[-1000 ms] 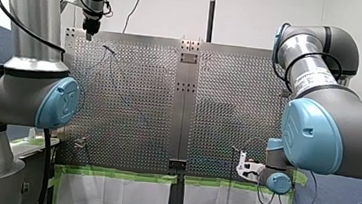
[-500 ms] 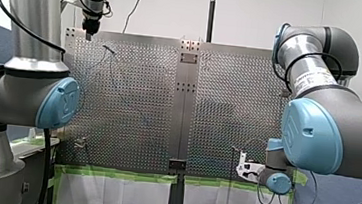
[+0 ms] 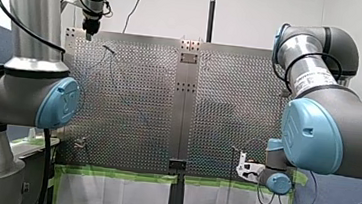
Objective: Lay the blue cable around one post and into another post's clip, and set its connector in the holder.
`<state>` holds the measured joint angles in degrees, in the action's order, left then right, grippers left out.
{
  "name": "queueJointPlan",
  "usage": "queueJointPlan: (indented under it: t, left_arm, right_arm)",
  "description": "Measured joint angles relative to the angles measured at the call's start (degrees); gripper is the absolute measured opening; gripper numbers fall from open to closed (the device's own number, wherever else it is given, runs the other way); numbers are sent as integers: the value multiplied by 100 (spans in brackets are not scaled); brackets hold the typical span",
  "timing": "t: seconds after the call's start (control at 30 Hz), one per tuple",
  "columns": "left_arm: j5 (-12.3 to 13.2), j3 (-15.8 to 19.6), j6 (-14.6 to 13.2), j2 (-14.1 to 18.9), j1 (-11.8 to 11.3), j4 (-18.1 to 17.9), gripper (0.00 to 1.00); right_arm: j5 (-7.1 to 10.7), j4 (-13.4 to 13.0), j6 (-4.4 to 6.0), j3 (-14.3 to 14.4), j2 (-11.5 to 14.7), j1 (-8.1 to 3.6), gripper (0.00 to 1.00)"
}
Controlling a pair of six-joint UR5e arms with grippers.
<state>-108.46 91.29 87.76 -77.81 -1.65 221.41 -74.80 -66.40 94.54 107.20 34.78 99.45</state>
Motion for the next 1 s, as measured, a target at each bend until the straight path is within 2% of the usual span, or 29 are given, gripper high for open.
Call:
queueJointPlan:
  t: [0.7,0.87,1.0]
  left_arm:
    - [33,1,-9,33,19,0,100]
    - [165,0,-132,105,26,-13,100]
    - [317,9,-335,206,52,-25,100]
  right_arm:
    - [0,2,-2,-1,-9,0,0]
    - [0,9,-4,-1,-9,0,0]
    - [0,11,-7,0,-9,1,0]
